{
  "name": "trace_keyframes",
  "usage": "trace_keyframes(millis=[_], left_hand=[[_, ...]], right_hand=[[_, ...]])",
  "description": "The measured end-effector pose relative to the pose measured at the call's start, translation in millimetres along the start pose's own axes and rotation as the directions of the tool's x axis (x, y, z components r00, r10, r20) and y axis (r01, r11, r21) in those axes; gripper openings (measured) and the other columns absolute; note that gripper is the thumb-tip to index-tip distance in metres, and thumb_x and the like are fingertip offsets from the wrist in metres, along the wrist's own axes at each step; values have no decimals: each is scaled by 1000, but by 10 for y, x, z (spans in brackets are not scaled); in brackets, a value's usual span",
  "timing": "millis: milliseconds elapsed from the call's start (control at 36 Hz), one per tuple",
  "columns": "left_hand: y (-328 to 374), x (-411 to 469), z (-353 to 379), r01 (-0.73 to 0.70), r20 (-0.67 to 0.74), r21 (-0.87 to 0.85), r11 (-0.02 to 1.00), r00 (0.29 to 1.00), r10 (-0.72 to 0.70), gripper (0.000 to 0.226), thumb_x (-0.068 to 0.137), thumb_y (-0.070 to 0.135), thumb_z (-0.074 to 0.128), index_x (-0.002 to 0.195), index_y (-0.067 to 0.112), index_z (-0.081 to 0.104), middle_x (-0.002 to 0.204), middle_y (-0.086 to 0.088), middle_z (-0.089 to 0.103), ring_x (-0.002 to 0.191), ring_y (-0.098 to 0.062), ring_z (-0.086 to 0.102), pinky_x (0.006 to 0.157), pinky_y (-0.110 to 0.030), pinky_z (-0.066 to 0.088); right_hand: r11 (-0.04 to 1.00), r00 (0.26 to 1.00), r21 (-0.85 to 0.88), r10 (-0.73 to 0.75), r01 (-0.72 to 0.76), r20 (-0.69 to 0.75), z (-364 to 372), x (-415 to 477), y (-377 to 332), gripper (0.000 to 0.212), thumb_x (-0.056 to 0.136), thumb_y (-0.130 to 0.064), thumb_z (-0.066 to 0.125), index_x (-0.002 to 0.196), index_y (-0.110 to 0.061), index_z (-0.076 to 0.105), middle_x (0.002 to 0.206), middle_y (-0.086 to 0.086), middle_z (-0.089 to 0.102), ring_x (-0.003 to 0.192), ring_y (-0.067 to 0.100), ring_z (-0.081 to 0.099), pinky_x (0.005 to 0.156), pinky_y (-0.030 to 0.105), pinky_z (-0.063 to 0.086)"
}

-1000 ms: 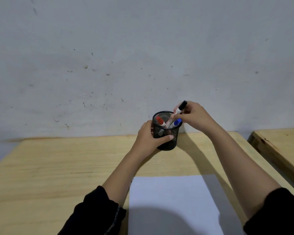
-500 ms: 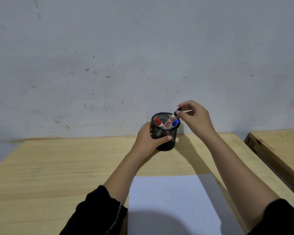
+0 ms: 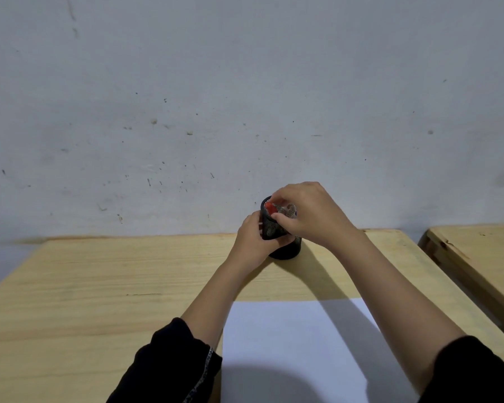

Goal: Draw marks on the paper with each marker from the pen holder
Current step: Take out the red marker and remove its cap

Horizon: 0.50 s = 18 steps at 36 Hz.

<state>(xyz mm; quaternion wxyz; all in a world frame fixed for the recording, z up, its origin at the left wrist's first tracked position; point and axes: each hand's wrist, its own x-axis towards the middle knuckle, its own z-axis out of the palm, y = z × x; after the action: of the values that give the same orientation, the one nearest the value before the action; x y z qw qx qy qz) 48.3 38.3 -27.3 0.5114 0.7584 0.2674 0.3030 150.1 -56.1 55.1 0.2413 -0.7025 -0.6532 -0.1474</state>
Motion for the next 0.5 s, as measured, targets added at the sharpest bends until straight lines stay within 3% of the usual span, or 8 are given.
trace_keyframes(millis=[111, 222, 333, 389, 500], left_hand=[[5, -2, -2, 2, -2, 4, 1000, 1000, -2, 70, 53, 51, 80, 113, 26, 54, 116, 0, 60, 105, -14, 62, 91, -39, 54], [34, -21, -3, -10, 1, 2, 1000, 1000, 10, 66, 55, 49, 80, 113, 28, 55, 114, 1, 61, 103, -11, 63, 90, -38, 55], [44, -17, -1, 2, -12, 23, 1000, 1000, -2, 65, 54, 49, 80, 111, 29, 55, 113, 1, 62, 103, -14, 63, 90, -40, 55], [57, -21, 2, 8, -16, 33, 999, 1000, -7, 62, 55, 47, 80, 109, 29, 56, 112, 1, 63, 103, -14, 63, 90, -41, 54], [96, -47, 17, 8, -29, 80, 997, 1000, -5, 59, 56, 49, 78, 108, 30, 57, 111, 2, 64, 104, -13, 62, 90, -40, 54]], right_hand=[[999, 1000, -46, 1, 0, 10, 43, 3, 19, 22, 84, -31, 58, 101, -20, 68, 94, -5, 72, 91, 16, 63, 107, 28, 25], [1000, 999, 0, 19, -19, -36, 38, -18, 1, 19, 83, -28, 60, 96, -17, 69, 91, -4, 73, 87, 16, 64, 106, 24, 22], [996, 997, 86, 43, -37, -64, 17, -30, -7, 15, 79, -24, 63, 89, -15, 70, 81, -3, 73, 78, 18, 63, 100, 27, 36], [983, 994, 173, 82, -68, -73, -27, -46, -16, 13, 79, -23, 65, 87, -14, 71, 78, -2, 73, 75, 16, 63, 85, 30, 47], [929, 981, 344, 178, -140, -81, -114, -96, -48, 12, 78, -15, 67, 89, -12, 72, 80, -4, 72, 76, 8, 66, 75, 23, 53]])
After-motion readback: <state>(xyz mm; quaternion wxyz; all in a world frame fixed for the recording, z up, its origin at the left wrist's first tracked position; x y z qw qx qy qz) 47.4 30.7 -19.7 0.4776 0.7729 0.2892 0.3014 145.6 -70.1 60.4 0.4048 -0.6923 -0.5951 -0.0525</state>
